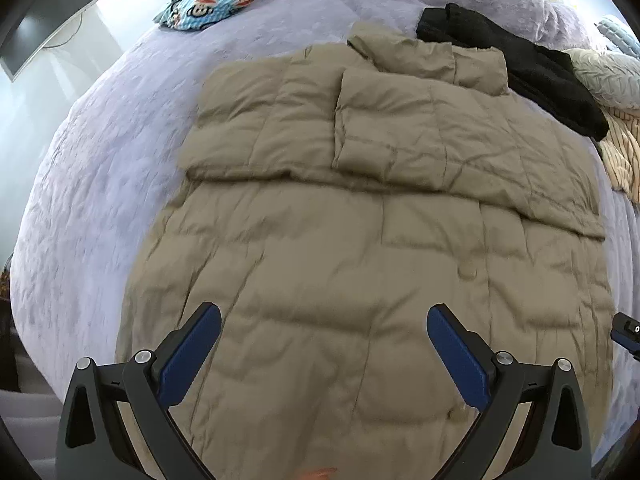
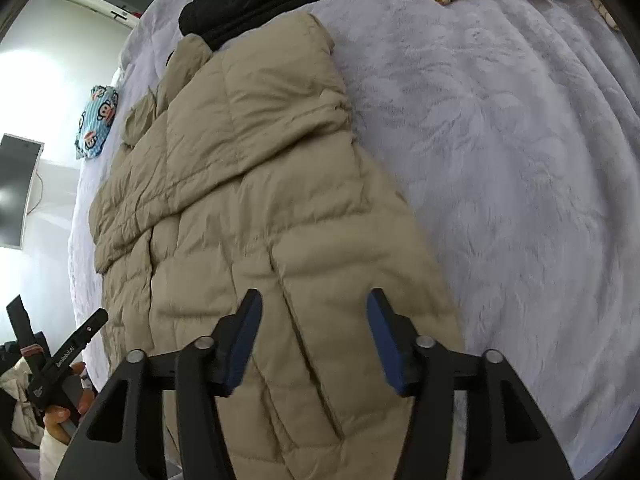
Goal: Fold large clothes
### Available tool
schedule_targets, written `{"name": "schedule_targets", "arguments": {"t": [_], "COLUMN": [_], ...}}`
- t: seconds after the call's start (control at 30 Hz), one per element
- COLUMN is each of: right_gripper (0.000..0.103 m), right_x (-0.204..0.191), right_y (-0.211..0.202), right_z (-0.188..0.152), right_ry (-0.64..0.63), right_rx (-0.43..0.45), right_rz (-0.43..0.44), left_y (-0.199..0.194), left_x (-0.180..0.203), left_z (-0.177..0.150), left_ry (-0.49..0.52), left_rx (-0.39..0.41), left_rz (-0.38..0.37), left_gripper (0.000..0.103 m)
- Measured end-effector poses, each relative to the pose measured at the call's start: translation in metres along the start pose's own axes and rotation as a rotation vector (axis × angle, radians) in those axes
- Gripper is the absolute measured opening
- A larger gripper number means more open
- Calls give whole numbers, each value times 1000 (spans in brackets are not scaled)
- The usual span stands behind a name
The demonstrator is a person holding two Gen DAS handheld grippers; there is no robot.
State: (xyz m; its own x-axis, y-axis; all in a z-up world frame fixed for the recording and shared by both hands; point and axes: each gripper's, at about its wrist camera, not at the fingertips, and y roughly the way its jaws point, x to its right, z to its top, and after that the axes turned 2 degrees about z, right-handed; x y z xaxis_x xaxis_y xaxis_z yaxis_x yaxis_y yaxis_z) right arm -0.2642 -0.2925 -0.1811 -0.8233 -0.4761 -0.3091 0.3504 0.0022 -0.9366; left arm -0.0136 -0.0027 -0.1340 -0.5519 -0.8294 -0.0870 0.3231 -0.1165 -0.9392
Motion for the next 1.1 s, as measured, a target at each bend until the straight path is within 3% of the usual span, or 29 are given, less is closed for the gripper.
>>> {"name": "schedule_targets", "arguments": {"t": [0.27, 0.33, 0.4, 0.7, 0.9, 0.97, 1.0, 1.1], "right_gripper": [73, 82, 82, 89, 90, 95, 103, 103], "right_x": [-5, -8, -11, -37, -46, -51, -51, -55], "right_y": [-1, -2, -2, -15, -21, -21, -21, -24], "right_z": [-29, -39, -49, -93, -117, -131, -131, -142], "right_ry": [22, 33, 48, 87, 126, 133, 133, 130], "right_rx": [12, 23, 34, 59, 42, 18, 18, 9], "right_rz": [6, 1, 6, 21, 38, 36, 36, 33], "left_y": [4, 7, 7, -8, -14, -16, -17, -21], "left_x": [-14, -18, -25, -65, -85, -91, -94, -101], "left_z": [-27, -34, -41, -64, -81, -85, -87, -93], "left_ry": [18, 40, 57, 52, 56, 54, 52, 50], "left_rx": [-25, -48, -61, -83, -138, -148, -152, -159], "left_rz": [-37, -54, -63, -32, -45, -54, -57, -61], "left_gripper": [103, 103, 103, 103, 103, 103, 103, 103]}}
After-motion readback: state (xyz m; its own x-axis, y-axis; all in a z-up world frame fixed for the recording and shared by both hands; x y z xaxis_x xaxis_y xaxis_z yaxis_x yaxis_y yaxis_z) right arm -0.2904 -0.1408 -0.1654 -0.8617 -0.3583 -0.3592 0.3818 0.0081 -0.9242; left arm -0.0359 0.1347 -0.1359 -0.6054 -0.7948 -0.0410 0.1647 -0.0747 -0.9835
